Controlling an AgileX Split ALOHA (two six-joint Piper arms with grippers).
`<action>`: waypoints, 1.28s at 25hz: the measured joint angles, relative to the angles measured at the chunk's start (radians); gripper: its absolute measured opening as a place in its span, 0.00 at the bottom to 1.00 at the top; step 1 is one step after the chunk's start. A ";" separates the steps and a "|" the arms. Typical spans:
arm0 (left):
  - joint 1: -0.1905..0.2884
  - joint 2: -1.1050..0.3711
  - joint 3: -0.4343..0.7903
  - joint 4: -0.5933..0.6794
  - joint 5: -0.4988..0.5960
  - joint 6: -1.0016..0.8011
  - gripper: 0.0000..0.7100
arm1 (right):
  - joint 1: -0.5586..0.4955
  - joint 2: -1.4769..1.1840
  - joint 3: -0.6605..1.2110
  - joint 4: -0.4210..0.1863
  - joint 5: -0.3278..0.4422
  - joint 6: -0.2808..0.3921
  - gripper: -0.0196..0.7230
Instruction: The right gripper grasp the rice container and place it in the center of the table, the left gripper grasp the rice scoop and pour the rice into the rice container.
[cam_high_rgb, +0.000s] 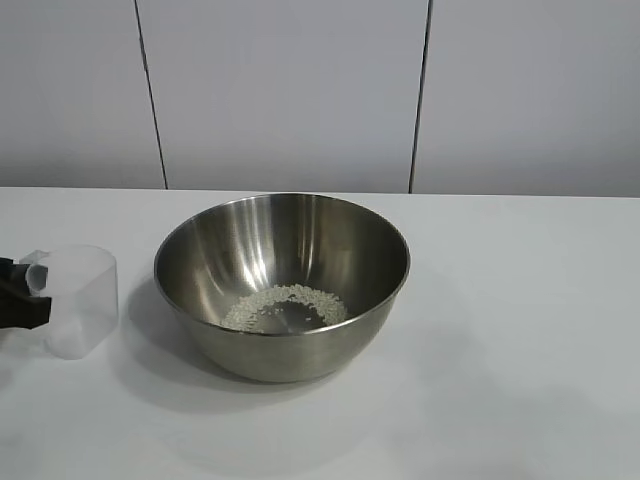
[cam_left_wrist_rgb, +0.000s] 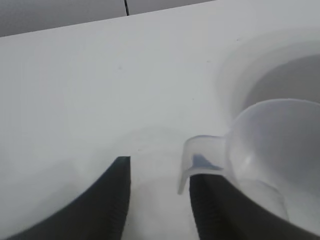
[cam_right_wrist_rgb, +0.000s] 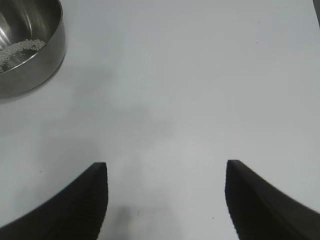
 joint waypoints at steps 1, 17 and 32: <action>0.000 0.000 0.011 -0.001 0.000 0.000 0.48 | 0.000 0.000 0.000 0.000 0.000 0.000 0.65; 0.060 -0.068 0.166 -0.171 -0.030 -0.112 0.51 | 0.000 0.000 0.000 0.000 -0.002 0.000 0.65; 0.392 -0.565 -0.355 0.596 0.727 -0.765 0.50 | 0.000 0.000 0.000 0.000 -0.002 0.000 0.65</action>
